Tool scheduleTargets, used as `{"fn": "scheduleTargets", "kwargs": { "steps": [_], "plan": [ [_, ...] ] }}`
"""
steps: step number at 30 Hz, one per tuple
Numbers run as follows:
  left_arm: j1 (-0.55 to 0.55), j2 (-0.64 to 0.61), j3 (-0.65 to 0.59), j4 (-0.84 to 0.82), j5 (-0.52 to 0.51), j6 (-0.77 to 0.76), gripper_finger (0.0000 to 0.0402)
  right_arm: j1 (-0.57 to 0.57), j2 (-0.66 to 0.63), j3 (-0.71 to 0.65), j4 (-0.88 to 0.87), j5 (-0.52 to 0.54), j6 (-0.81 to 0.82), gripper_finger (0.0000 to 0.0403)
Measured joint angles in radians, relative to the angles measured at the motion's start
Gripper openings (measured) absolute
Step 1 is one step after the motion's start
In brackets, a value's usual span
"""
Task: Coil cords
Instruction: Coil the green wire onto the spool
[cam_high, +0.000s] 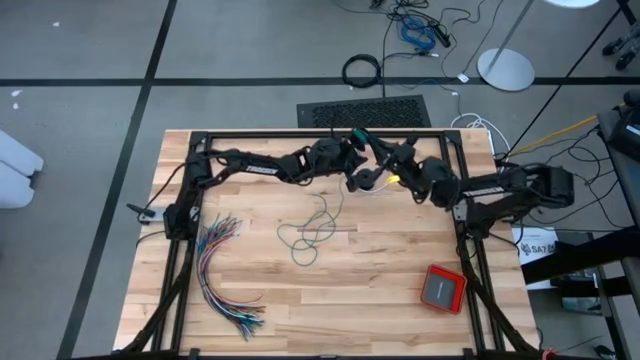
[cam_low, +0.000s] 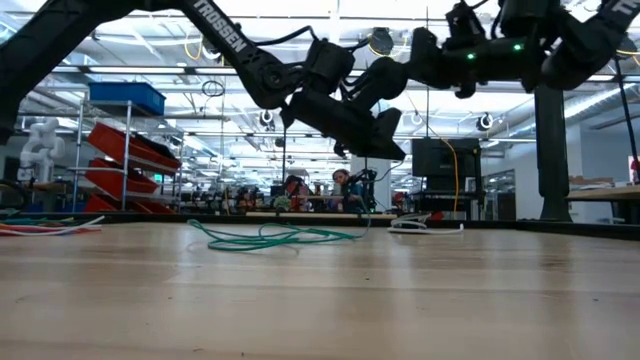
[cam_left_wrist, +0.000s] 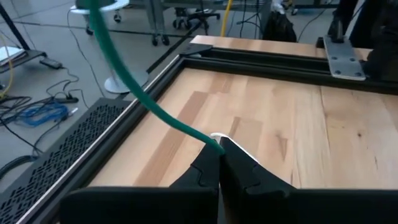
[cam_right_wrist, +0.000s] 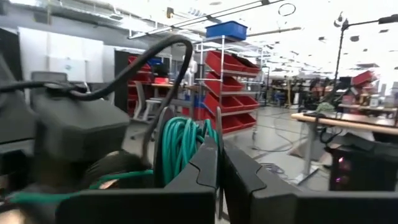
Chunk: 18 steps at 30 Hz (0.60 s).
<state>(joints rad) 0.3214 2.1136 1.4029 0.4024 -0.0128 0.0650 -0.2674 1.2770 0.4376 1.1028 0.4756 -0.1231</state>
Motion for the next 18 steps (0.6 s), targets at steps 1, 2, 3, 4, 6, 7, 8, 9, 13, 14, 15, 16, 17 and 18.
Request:
{"fn": "scheduleTargets", "kwargs": {
  "steps": [1, 2, 3, 4, 6, 7, 8, 9, 13, 14, 15, 16, 17, 18],
  "plan": [
    [-0.004, 0.0, 0.0, 0.0, -0.01, 0.0, 0.0, 0.0, 0.013, 0.01, 0.0, 0.002, -0.012, 0.0],
    [-0.006, 0.0, 0.0, -0.001, -0.017, 0.0, 0.0, 0.0, 0.026, 0.02, 0.002, 0.005, -0.022, 0.0],
    [-0.01, 0.0, 0.0, -0.002, -0.021, 0.0, 0.0, 0.0, 0.038, 0.027, -0.001, 0.006, -0.029, 0.0],
    [-0.011, 0.001, 0.0, -0.004, -0.025, 0.0, 0.0, 0.0, 0.05, 0.032, -0.008, 0.008, -0.035, 0.0],
    [-0.014, 0.001, 0.0, -0.001, -0.036, 0.0, 0.0, -0.001, 0.074, 0.031, -0.025, 0.017, -0.043, 0.0],
    [-0.016, 0.001, 0.0, 0.0, -0.046, -0.001, 0.0, -0.001, 0.086, 0.03, -0.034, 0.014, -0.042, 0.0],
    [-0.016, 0.001, 0.0, -0.003, -0.05, -0.003, 0.0, -0.001, 0.094, 0.03, -0.035, 0.021, -0.043, 0.0],
    [-0.018, 0.001, 0.0, -0.003, -0.05, -0.004, 0.0, -0.001, 0.102, 0.03, -0.033, 0.025, -0.042, 0.0],
    [-0.022, 0.001, 0.0, -0.007, -0.061, -0.007, 0.0, -0.001, 0.116, 0.031, -0.054, 0.038, -0.043, 0.0],
    [-0.022, 0.002, 0.0, -0.007, -0.061, -0.007, 0.0, -0.001, 0.116, 0.031, -0.059, 0.038, -0.043, 0.0],
    [-0.022, 0.002, 0.0, -0.007, -0.061, -0.007, 0.0, -0.001, 0.116, 0.031, -0.063, 0.038, -0.043, 0.0],
    [-0.023, 0.002, 0.0, -0.007, -0.061, -0.007, 0.0, -0.001, 0.116, 0.031, -0.067, 0.038, -0.043, 0.0],
    [-0.023, 0.002, 0.0, -0.007, -0.061, -0.007, 0.0, -0.001, 0.116, 0.031, -0.073, 0.038, -0.043, 0.0],
    [-0.023, 0.002, 0.0, -0.008, -0.06, -0.007, 0.0, -0.001, 0.116, 0.031, -0.08, 0.04, -0.043, 0.0]
  ]
}}
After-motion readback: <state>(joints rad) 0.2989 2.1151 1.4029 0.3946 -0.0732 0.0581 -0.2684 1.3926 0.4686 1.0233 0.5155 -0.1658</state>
